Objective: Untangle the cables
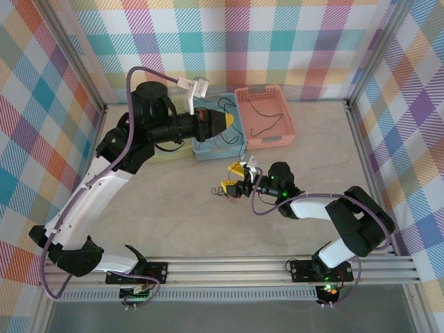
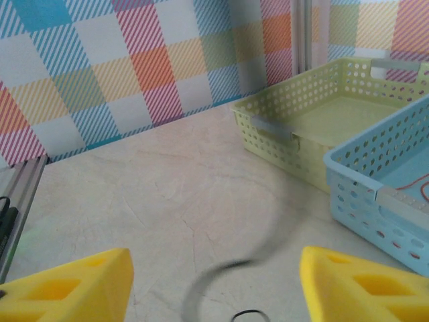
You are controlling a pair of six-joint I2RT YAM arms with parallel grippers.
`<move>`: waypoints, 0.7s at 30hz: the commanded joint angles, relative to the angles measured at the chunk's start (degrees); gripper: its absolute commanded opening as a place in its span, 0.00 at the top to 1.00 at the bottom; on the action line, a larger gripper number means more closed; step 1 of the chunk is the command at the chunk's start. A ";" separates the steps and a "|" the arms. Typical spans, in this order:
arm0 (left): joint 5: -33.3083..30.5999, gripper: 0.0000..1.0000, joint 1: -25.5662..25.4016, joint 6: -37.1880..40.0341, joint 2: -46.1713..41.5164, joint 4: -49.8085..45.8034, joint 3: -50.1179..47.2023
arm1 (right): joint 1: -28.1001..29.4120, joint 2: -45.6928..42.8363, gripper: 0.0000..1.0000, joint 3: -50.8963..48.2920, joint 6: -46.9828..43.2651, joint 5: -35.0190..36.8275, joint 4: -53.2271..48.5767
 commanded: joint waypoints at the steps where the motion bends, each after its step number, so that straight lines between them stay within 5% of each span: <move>1: 0.51 1.00 -0.87 -1.00 -1.06 0.48 2.54 | 0.44 0.06 0.43 1.91 -1.59 -1.56 -2.89; 10: -3.09 1.00 -0.90 -4.66 1.26 2.58 13.14 | 0.44 0.90 0.73 6.40 -3.11 4.02 -15.77; 15: -7.34 1.00 -0.92 -1.44 -0.45 0.17 17.29 | 0.48 4.46 0.73 13.46 -3.53 10.28 -30.80; 21: -14.09 1.00 -0.92 2.96 -0.78 -4.00 21.58 | 0.48 4.19 0.70 13.68 -3.43 16.36 -32.92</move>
